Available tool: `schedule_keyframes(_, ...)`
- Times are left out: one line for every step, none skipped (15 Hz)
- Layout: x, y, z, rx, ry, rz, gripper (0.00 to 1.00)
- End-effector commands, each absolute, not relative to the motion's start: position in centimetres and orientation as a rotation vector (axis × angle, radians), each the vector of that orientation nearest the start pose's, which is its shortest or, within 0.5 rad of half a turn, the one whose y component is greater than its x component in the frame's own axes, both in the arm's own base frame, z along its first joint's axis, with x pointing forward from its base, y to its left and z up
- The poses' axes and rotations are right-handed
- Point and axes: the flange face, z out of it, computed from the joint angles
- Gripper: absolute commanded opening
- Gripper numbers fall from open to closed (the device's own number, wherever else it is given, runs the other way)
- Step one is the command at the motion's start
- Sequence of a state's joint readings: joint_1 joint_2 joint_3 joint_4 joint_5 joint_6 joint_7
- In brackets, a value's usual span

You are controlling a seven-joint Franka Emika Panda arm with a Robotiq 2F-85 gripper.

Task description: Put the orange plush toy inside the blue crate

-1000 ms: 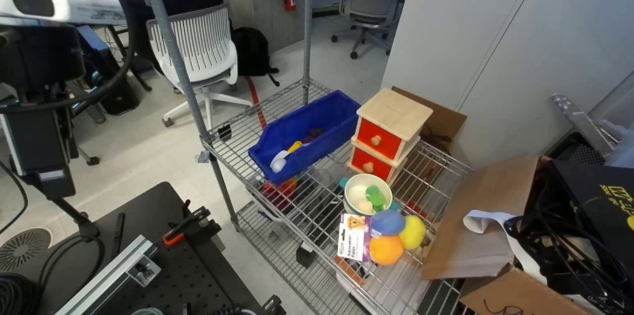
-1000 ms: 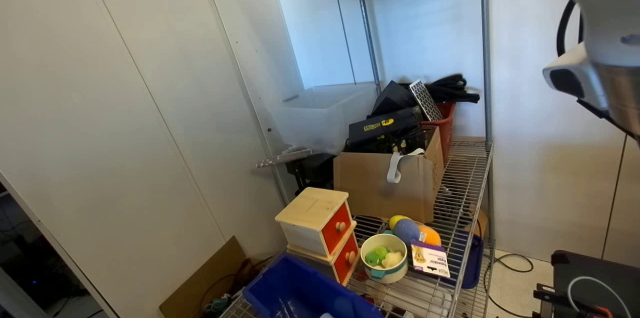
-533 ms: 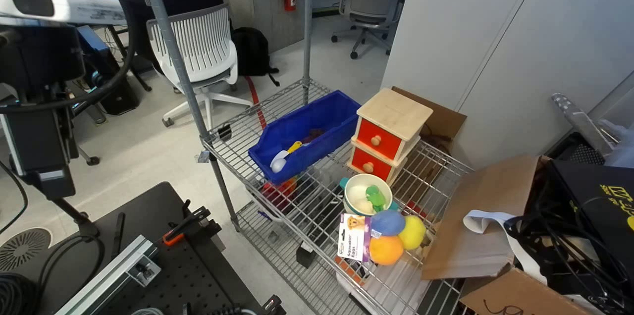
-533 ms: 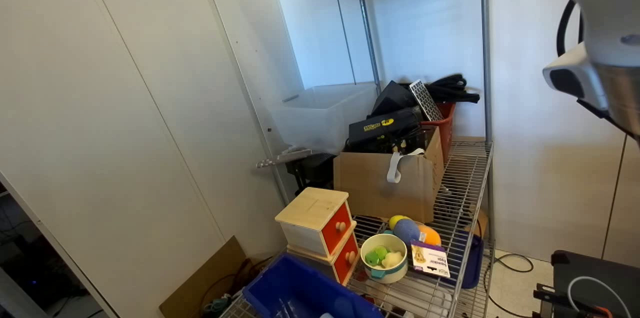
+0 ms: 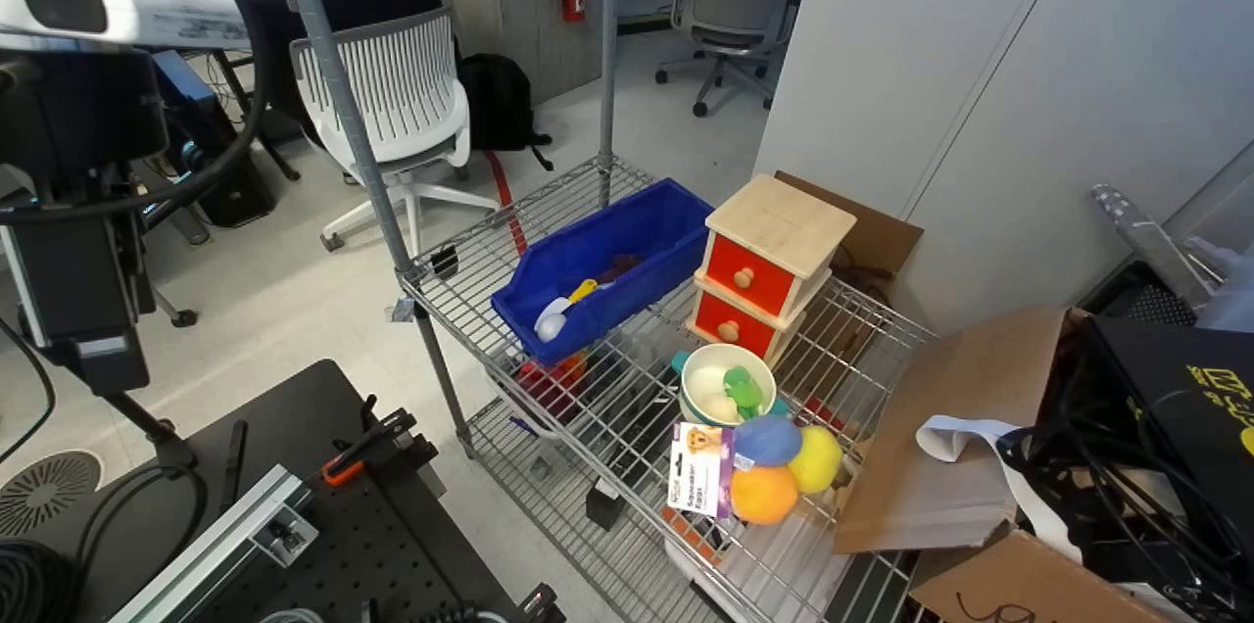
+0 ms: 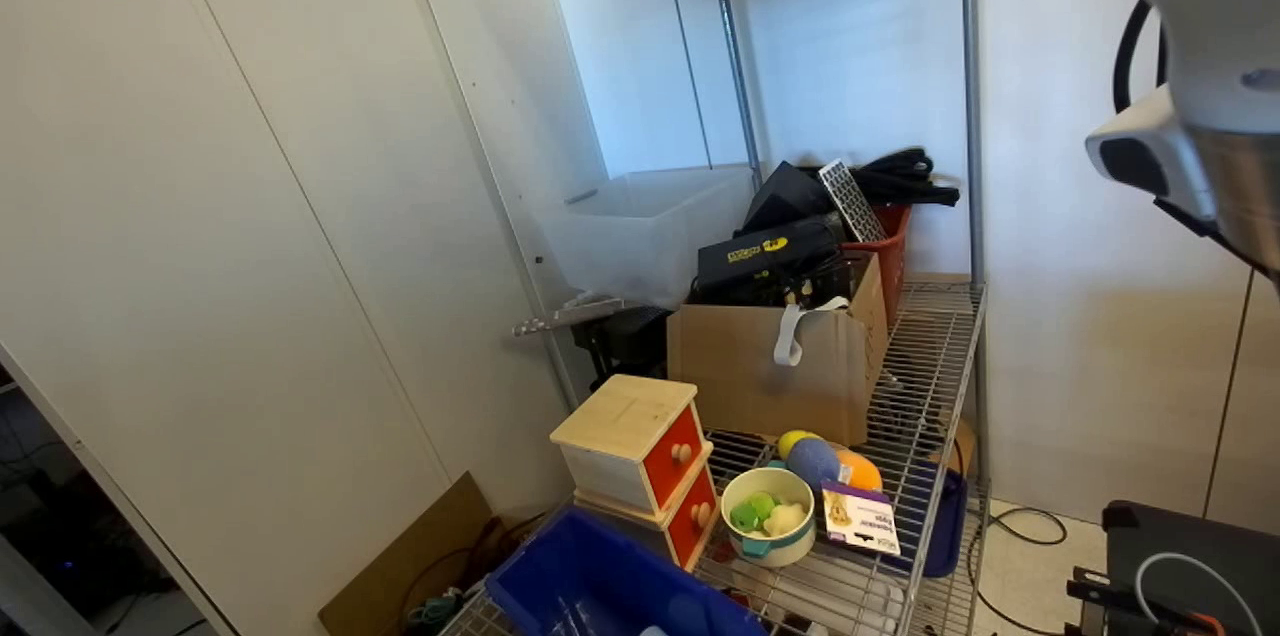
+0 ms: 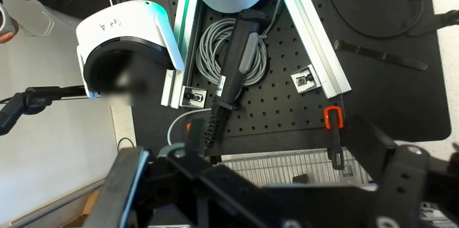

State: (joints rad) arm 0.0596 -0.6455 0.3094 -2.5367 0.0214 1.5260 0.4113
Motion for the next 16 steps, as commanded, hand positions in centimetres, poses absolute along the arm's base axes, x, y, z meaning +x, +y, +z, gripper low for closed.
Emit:
schedule_keyframes(29.09, 11.86, 45.19, -3.378, 0.239, 0.526, 1.0)
schedule_keyframes(29.09, 11.86, 45.19, -3.378, 0.239, 0.526, 1.0)
schedule_keyframes(29.09, 11.86, 45.19, -3.378, 0.239, 0.526, 1.0)
schedule_keyframes(29.09, 11.86, 45.19, -3.378, 0.239, 0.526, 1.0)
schedule_keyframes(29.09, 11.86, 45.19, -3.378, 0.239, 0.526, 1.0)
schedule_keyframes(29.09, 11.86, 45.19, -3.378, 0.239, 0.526, 1.0)
schedule_keyframes(29.09, 11.86, 45.19, -3.378, 0.239, 0.526, 1.0)
schedule_keyframes(29.09, 11.86, 45.19, -3.378, 0.239, 0.526, 1.0)
schedule_keyframes(29.09, 11.86, 45.19, -3.378, 0.239, 0.526, 1.0)
schedule_keyframes(29.09, 11.86, 45.19, -3.378, 0.239, 0.526, 1.0)
schedule_keyframes(29.09, 11.86, 45.19, -3.378, 0.239, 0.526, 1.0)
schedule_keyframes(29.09, 11.86, 45.19, -3.378, 0.239, 0.526, 1.0)
schedule_keyframes(29.14, 11.84, 45.19, -3.377, 0.239, 0.529, 1.0)
schedule_keyframes(29.21, 11.79, 45.17, -3.375, 0.241, 0.532, 1.0)
schedule_keyframes(29.32, 11.73, 45.19, -3.374, 0.243, 0.534, 1.0)
schedule_keyframes(29.43, 11.69, 45.21, -3.372, 0.243, 0.535, 1.0)
